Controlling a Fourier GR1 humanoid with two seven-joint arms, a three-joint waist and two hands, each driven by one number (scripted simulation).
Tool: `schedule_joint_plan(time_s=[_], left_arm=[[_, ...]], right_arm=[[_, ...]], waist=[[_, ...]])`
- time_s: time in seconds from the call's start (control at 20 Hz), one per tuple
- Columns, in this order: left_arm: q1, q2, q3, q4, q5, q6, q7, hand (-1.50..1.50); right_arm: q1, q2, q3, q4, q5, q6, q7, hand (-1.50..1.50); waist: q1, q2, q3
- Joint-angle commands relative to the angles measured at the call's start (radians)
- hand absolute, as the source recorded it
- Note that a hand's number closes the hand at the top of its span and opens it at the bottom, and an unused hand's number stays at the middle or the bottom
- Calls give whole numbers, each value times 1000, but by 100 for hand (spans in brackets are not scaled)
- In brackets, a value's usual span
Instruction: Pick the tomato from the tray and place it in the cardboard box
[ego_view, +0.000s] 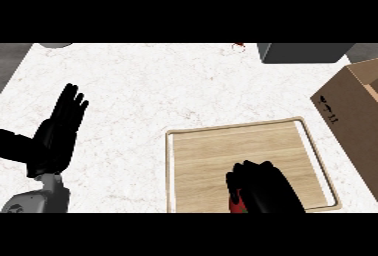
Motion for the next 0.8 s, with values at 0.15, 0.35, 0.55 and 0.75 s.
schedule_joint_plan(time_s=[0.15, 0.35, 0.55, 0.75], left_arm=[[-20, 16, 21, 4, 16, -10, 9, 0], [-4, -3, -20, -46, -7, 5, 41, 0], [-40, -34, -31, -1, -33, 40, 17, 0], [-8, -42, -42, -5, -45, 42, 10, 0]], right_arm=[[-2, 80, 72, -264, -12, -1, 199, 150], [-65, 82, 55, -384, 34, 11, 377, 150], [-166, 82, -148, -463, -6, 83, 405, 150], [-257, 83, -246, -438, -38, 101, 489, 150]], waist=[[0, 1, 1], [4, 0, 0], [1, 6, 0], [7, 5, 0]])
